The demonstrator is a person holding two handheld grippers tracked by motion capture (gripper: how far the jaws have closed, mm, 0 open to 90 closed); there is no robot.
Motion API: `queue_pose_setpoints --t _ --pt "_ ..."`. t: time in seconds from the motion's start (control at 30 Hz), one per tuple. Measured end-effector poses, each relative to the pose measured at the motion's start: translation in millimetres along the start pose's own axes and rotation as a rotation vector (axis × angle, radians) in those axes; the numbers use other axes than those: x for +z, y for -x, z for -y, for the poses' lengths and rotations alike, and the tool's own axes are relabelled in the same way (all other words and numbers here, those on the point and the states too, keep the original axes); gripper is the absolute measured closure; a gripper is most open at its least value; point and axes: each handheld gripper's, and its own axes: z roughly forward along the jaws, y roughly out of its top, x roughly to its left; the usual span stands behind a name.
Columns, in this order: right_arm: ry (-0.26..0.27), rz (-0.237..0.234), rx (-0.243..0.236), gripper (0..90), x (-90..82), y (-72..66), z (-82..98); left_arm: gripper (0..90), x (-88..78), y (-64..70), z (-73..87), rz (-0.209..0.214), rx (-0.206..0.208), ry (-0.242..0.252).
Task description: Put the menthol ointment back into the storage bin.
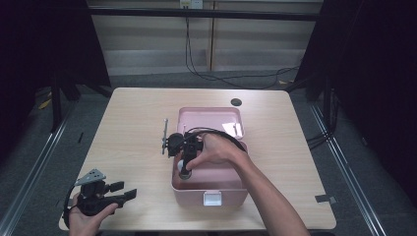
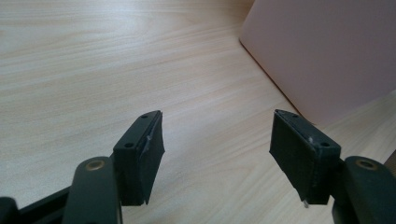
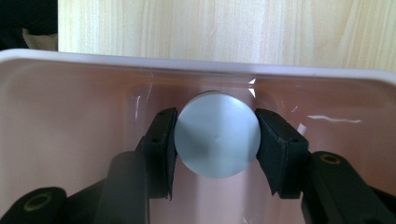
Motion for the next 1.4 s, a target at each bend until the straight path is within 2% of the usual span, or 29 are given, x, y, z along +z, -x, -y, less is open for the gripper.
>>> queue_pose_setpoints --t 0.23,0.27,0.6,1.4 --pt "0.01 0.001 0.01 51.0 5.3 0.6 3.9 34.9 0.4 0.3 -0.1 0.0 -0.001 -0.003" --pt "0.018 0.0 0.03 51.0 7.1 0.3 5.0 34.9 0.5 0.2 -0.1 0.0 -0.003 -0.002" --pt "0.041 -0.006 0.04 51.0 14.9 0.6 9.3 35.1 0.6 0.4 -0.1 -0.002 0.002 -0.003" --pt "0.05 -0.02 0.034 50.9 30.6 1.2 14.5 34.3 1.4 0.9 0.4 -0.004 -0.006 -0.006"
